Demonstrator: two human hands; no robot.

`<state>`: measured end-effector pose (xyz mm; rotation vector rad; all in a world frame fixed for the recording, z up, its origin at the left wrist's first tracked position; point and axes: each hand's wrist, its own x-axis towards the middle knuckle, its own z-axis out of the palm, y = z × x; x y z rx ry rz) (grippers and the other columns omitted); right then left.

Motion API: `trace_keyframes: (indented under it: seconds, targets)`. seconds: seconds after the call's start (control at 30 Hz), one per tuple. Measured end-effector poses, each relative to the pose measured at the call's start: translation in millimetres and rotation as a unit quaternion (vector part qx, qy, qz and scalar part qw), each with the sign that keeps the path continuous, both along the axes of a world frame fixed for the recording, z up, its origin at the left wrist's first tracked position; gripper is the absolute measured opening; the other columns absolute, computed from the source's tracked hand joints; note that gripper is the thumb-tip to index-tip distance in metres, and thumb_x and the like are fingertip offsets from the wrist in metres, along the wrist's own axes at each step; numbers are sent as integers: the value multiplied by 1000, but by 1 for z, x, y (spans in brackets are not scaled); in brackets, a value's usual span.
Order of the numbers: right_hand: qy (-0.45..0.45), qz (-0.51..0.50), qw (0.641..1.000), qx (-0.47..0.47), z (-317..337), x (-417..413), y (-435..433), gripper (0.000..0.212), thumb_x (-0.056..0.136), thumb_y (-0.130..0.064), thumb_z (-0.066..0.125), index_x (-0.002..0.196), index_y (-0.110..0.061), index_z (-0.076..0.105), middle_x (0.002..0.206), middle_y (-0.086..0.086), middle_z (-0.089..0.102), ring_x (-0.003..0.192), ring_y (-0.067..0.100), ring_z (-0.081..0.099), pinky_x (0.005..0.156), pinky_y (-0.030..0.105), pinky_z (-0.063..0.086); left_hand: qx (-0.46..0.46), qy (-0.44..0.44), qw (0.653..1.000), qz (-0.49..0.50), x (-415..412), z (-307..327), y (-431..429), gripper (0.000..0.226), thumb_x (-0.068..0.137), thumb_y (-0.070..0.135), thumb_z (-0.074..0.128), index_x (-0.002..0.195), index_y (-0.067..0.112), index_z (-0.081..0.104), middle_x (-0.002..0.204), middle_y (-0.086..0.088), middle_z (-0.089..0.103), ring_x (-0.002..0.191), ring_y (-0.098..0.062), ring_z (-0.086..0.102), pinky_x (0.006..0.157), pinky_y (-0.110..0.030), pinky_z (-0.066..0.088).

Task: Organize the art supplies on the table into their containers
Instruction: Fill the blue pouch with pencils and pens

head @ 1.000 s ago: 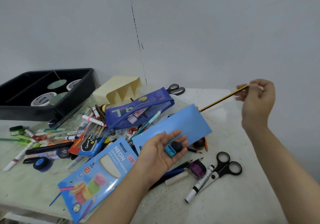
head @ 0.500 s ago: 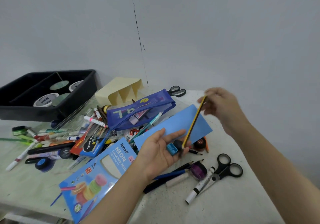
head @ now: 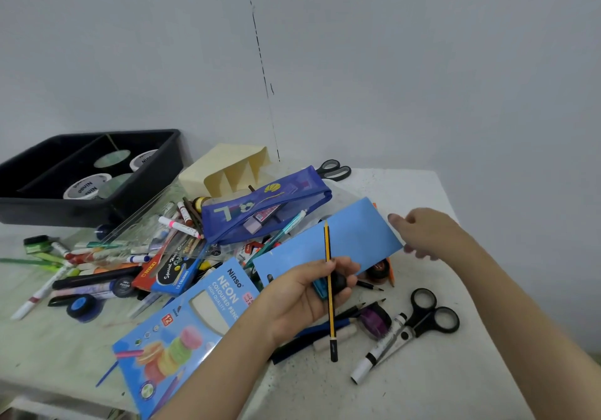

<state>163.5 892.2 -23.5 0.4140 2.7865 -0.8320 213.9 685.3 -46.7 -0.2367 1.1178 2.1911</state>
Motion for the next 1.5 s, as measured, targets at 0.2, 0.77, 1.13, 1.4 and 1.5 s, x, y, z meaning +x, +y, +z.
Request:
trace_keyframes:
  seconds: [0.2,0.77,1.13,1.4,1.5]
  targets:
    - [48,-47,961,-267,3,-3,-4,21,96,-25,49,96,-6,57,74,7,68,60,14,57,56,24,45,-16,10,1000,-9,0,1,0,23,80,7,53,83,-1,75,106,-24,67,77,-20,69,65,-27,58]
    - [103,138,976,-133,-25,-10,13,5,82,-16,71,80,-20,68,59,-20,56,56,2,42,51,11,30,-3,11,998,62,-8,-5,-9,25,93,7,45,102,-4,65,115,-25,64,83,-20,67,72,-28,58]
    - [451,-170,766,-426,1,-6,19,12,91,-11,56,82,-17,61,59,-11,65,52,3,55,51,16,43,-5,12,998,67,-10,-3,-6,27,93,9,45,107,-4,64,115,-25,63,82,-22,69,76,-30,58]
    - [212,23,870,-445,11,13,-25,9,87,-7,63,92,-12,57,69,7,73,46,12,54,45,19,41,-18,28,999,41,-7,2,-1,28,93,10,44,104,-3,65,104,-19,68,82,-21,69,75,-31,58]
    - [171,93,894,-405,5,16,-37,13,84,-12,68,91,-12,57,66,8,71,49,12,50,49,17,38,-14,36,999,8,-4,6,0,28,93,11,43,105,-4,64,102,-20,69,84,-23,69,78,-33,58]
